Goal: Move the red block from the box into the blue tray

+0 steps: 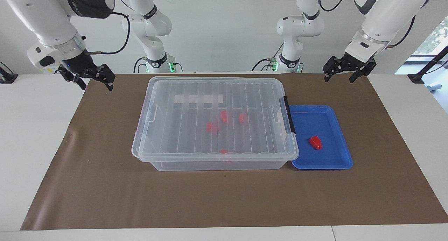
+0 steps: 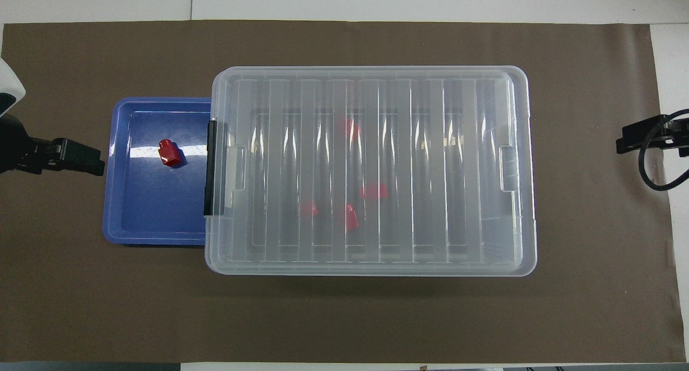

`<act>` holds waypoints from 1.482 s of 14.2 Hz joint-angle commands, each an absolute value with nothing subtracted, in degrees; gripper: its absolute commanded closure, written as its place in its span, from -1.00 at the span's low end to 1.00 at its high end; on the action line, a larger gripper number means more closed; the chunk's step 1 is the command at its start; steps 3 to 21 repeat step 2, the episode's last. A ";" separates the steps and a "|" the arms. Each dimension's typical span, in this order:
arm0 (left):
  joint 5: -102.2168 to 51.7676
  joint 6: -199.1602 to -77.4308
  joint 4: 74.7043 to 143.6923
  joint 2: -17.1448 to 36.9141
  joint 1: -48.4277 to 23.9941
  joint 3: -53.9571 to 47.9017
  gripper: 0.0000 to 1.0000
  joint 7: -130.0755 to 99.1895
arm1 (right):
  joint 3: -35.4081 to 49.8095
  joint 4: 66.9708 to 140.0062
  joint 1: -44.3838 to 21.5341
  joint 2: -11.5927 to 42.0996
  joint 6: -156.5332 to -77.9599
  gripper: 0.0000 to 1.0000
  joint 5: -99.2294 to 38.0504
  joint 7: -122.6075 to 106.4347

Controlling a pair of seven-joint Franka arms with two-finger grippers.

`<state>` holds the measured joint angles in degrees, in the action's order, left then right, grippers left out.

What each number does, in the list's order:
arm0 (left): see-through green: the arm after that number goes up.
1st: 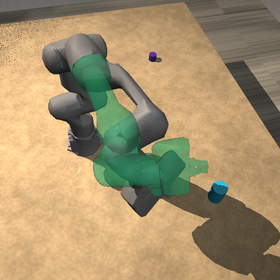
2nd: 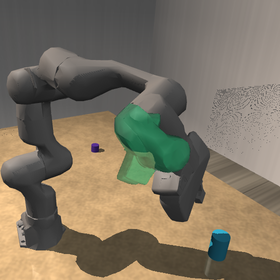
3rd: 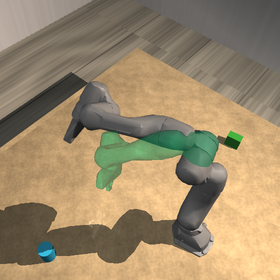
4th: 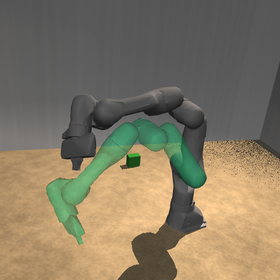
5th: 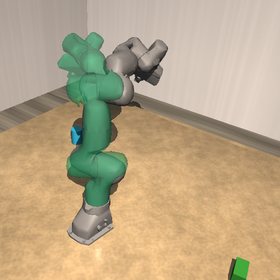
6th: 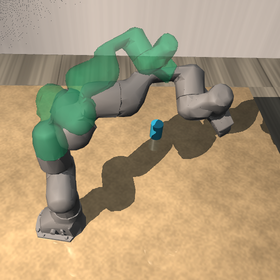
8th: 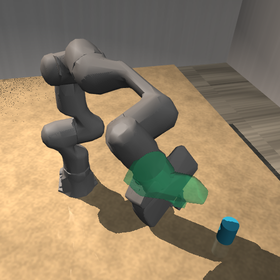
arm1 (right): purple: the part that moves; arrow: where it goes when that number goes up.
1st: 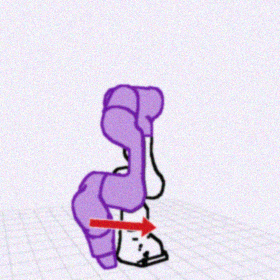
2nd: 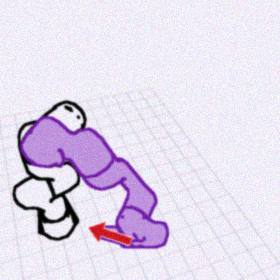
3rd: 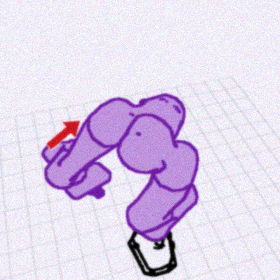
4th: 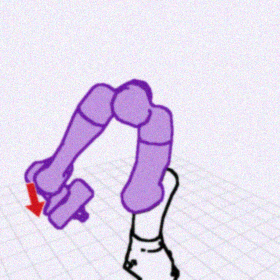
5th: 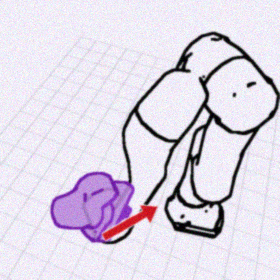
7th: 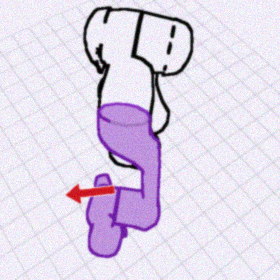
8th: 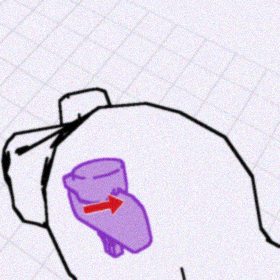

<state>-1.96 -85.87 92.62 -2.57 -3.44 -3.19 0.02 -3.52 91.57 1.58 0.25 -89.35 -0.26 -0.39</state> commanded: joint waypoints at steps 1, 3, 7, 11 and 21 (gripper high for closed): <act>-2.46 -86.13 91.32 -1.76 -2.81 -3.25 -1.00 1.14 | -3.52 90.53 1.58 0.88 -88.86 -1.00 0.26 -1.58; -2.46 -86.13 91.32 -1.76 -2.81 -3.25 -1.00 1.14 | -3.52 90.61 1.58 0.79 -88.86 -1.00 0.26 -1.58; -2.46 -86.13 91.32 -1.76 -2.81 -3.25 -1.00 1.14 | -3.52 90.61 1.58 0.79 -88.86 -1.00 0.26 -1.58; -2.46 -86.13 91.32 -1.76 -2.81 -3.25 -1.00 1.14 | -3.52 90.61 1.58 0.79 -88.86 -1.00 0.26 -1.58; -2.46 -86.13 91.32 -1.76 -2.81 -3.25 -1.00 1.14 | -3.52 90.61 1.58 0.79 -88.86 -1.00 0.26 -1.58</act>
